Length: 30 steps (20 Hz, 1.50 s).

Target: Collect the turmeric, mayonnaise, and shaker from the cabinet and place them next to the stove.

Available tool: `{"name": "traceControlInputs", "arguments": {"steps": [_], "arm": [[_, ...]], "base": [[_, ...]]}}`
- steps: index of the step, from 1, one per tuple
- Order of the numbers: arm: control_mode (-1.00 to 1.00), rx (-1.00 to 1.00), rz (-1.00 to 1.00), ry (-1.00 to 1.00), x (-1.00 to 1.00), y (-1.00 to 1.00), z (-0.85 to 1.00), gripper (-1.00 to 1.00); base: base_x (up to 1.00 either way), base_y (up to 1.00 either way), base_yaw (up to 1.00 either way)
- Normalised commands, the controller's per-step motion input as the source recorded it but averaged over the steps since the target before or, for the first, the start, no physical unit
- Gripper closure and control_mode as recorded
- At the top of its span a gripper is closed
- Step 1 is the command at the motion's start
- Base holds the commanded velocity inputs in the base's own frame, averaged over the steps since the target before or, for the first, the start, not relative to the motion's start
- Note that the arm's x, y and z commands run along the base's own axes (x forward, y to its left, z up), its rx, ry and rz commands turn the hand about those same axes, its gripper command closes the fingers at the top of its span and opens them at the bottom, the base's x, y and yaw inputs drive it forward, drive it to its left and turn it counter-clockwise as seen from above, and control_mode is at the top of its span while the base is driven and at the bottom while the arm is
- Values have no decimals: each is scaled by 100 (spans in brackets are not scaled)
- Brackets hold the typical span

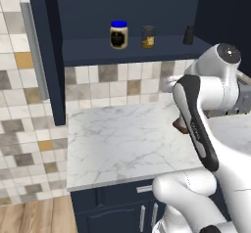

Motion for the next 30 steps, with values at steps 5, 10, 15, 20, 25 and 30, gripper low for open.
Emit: {"name": "traceControlInputs", "arguments": {"steps": [5, 10, 15, 20, 25, 30], "arm": [[-100, 3, 0, -33, 0, 35, 80, -100], [-100, 7, 0, -28, 14, 42, 64, -100], [-100, 10, 1, -20, 25, 46, 37, -100], [-100, 6, 2, -8, 38, 35, 26, -100], [-100, 0, 0, 0, 24, 4, 44, -100], [-100, -3, 0, 2, 6, 0, 41, -100]], "base": [[0, 0, 0], [0, 0, 0], [0, 0, 0], [0, 0, 0], [0, 0, 0], [0, 0, 0]]}}
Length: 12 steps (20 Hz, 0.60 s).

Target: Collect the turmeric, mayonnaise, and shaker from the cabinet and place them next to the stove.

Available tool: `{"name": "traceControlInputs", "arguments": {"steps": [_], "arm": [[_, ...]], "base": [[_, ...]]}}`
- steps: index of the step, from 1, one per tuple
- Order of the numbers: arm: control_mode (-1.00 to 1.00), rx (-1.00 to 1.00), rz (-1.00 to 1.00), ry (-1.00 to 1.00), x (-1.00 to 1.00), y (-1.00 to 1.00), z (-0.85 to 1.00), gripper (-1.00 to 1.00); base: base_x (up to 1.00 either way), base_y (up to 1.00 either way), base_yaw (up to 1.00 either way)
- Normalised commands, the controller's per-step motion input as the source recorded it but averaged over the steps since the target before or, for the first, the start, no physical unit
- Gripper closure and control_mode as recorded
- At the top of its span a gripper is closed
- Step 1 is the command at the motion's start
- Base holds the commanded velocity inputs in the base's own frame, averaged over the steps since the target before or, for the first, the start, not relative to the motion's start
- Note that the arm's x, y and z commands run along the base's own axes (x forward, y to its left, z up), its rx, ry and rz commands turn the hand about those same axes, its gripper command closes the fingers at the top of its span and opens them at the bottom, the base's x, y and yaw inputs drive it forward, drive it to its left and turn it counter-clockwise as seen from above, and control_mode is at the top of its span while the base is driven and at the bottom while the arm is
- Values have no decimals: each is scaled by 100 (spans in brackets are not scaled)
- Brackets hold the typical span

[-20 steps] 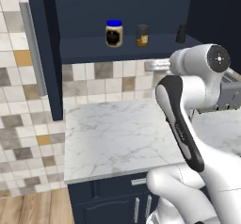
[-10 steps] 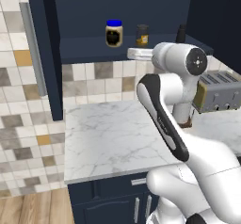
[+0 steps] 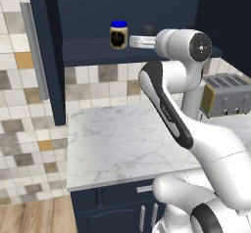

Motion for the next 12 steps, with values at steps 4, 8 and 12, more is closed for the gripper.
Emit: {"name": "traceControlInputs", "arguments": {"steps": [4, 8, 12], "arm": [[-100, -1, 0, 1, 0, 0, 13, -100], [-100, 0, 0, 0, 12, 0, 0, -100], [-100, 0, 0, 1, 30, 0, 13, -100]], "base": [[0, 0, 0], [0, 0, 0], [0, 0, 0]]}}
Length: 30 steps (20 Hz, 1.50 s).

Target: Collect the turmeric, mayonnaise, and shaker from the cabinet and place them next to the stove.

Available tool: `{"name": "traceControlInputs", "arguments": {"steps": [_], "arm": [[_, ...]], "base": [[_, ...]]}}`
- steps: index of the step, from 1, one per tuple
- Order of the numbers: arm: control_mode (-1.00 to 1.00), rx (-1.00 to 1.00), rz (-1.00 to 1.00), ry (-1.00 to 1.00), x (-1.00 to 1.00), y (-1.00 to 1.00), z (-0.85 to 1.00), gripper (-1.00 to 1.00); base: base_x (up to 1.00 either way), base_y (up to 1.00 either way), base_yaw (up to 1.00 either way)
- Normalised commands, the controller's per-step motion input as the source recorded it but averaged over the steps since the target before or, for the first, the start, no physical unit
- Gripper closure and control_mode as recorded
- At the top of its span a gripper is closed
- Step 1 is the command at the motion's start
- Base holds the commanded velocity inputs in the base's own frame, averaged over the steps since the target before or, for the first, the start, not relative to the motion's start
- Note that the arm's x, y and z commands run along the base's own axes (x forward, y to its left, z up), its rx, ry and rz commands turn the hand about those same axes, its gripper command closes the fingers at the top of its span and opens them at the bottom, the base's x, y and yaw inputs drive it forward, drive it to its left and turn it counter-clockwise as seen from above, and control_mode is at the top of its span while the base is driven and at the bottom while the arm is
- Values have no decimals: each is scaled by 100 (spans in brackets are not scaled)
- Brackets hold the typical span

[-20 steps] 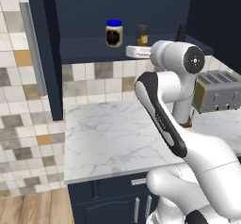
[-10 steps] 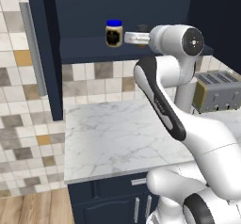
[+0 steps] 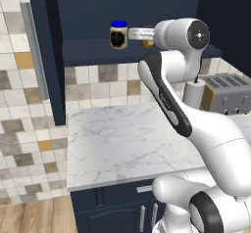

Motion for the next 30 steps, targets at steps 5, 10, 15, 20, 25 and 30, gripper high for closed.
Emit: {"name": "traceControlInputs", "arguments": {"steps": [5, 10, 15, 20, 25, 30], "arm": [[-100, -1, 0, 6, 30, 1, 20, -100], [-100, -11, -1, 14, 53, 14, 0, -100], [-100, 0, 0, 1, 49, 8, 3, -100], [-100, 0, 0, 0, 43, 23, 2, -100], [-100, 0, 0, -3, 30, 21, 0, -100], [-100, 0, 0, -7, 25, 9, 0, -100]], "base": [[0, 0, 0], [0, 0, 0], [0, 0, 0], [0, 0, 0], [0, 0, 0], [0, 0, 0]]}}
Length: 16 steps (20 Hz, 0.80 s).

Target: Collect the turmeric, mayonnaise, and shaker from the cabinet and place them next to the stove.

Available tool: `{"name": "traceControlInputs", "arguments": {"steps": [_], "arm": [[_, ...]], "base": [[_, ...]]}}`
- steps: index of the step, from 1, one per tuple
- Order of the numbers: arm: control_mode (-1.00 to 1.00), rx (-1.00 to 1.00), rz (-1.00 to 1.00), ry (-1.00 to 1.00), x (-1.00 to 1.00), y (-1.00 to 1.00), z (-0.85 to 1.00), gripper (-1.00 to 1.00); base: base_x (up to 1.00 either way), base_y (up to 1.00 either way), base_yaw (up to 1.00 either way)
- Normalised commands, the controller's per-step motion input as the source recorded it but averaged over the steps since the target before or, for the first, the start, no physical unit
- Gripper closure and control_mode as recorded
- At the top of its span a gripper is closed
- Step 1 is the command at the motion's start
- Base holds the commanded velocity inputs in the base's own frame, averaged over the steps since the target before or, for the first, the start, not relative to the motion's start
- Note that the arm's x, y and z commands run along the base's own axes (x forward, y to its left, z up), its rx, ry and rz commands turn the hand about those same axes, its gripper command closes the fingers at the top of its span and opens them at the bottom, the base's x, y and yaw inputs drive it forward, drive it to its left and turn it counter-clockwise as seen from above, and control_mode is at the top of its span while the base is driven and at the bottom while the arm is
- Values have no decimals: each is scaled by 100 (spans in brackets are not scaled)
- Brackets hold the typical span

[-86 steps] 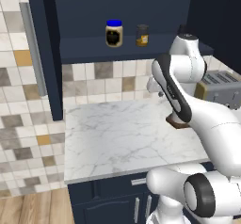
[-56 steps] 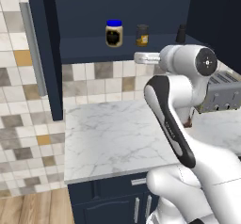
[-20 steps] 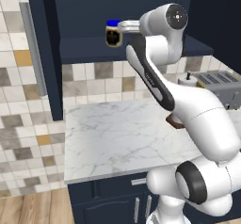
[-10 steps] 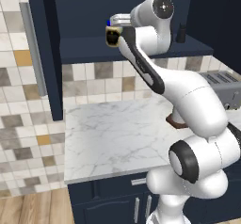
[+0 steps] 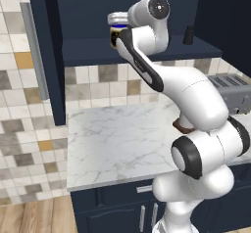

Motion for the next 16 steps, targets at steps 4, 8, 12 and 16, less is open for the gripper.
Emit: {"name": "traceControlInputs", "arguments": {"steps": [4, 8, 12, 16], "arm": [[-100, 0, 0, -4, 29, 8, 0, -100], [-100, -4, 0, 0, 31, 14, -1, -100], [-100, -6, 0, 1, 31, 7, -9, -100], [-100, -8, 0, 4, 31, 0, -14, -100]], "base": [[0, 0, 0], [0, 0, 0], [0, 0, 0], [0, 0, 0]]}}
